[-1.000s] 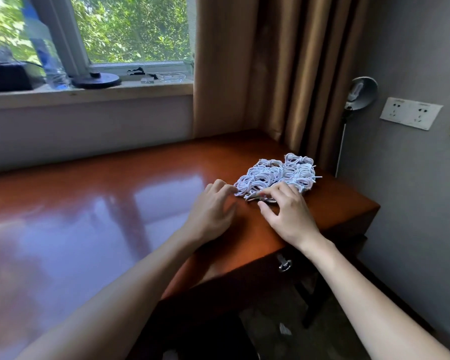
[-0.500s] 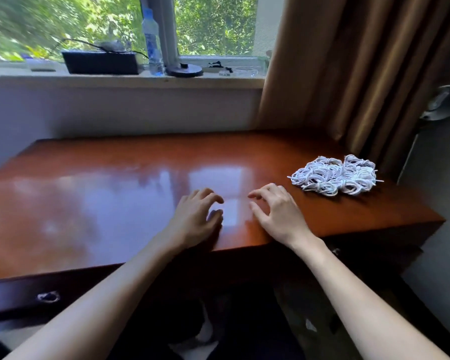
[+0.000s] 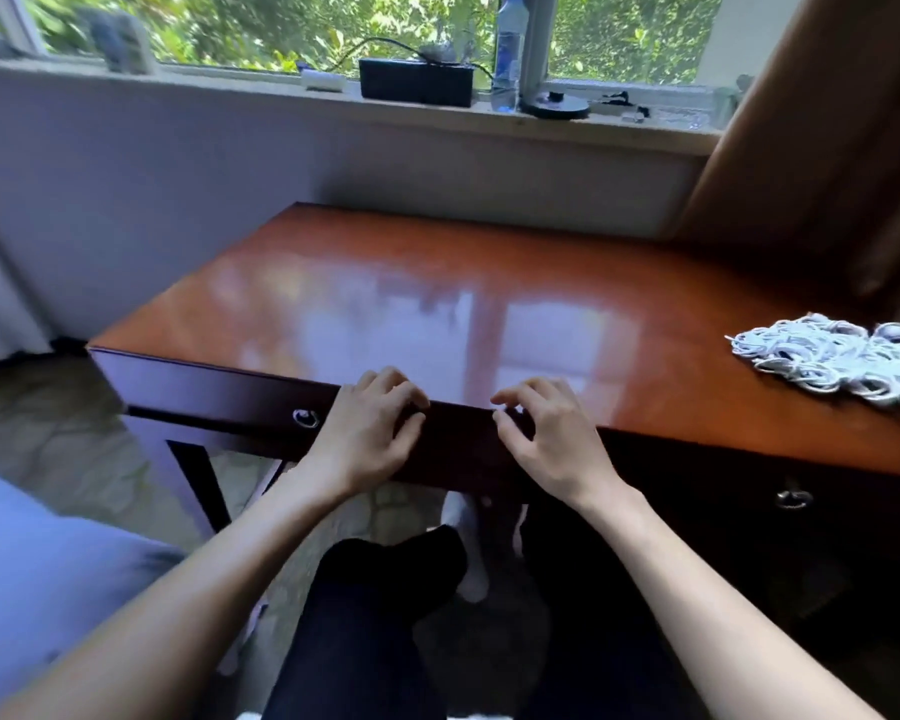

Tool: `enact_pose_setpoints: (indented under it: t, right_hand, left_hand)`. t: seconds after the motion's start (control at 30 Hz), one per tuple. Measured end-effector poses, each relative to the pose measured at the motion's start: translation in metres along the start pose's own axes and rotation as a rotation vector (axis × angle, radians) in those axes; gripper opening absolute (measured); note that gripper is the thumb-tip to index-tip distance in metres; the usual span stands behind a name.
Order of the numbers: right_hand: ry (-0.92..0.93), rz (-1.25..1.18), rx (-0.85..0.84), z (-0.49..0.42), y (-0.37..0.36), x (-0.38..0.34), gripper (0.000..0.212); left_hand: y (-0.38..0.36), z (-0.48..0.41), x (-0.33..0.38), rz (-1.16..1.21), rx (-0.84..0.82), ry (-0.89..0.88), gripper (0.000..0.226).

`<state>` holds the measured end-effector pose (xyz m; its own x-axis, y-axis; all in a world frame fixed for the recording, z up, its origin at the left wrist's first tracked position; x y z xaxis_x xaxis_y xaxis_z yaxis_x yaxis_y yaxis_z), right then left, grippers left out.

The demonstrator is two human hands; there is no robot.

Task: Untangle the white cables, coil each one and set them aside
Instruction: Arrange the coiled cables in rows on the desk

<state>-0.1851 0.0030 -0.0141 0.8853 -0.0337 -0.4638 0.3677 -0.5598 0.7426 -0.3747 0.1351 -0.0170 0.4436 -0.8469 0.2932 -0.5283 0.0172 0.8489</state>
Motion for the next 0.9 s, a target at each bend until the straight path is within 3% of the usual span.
enact_pose_setpoints:
  t: [0.33,0.47,0.63,0.9]
  right_hand:
    - [0.121,-0.136,-0.177,0.012,-0.05,-0.062,0.023]
    - [0.122,-0.147,-0.225,0.002,-0.072,-0.072,0.028]
    - [0.111,-0.145,-0.307,-0.015,-0.106,-0.085,0.039]
    - [0.061,-0.123,-0.421,-0.034,-0.158,-0.102,0.058]
  left_hand:
    - [0.025,0.076,-0.042,-0.098,-0.038,0.289,0.024]
    - [0.027,0.082,-0.064,-0.109,-0.084,0.381,0.034]
    - [0.018,0.078,-0.088,-0.127,-0.122,0.473,0.05]
    - [0.01,0.063,-0.113,-0.139,-0.172,0.523,0.053]
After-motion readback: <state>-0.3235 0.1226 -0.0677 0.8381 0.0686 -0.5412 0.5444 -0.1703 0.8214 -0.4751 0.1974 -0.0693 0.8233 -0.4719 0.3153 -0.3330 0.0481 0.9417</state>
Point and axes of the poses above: each hand's wrist, its own z-axis away from the middle knuckle, its own y-axis out of the back of the hand, x = y × z, the point moved 4 cm from there along -z, towards the middle knuckle, and after that the axes turned 3 degrees about -z, right-handed, at the moved point
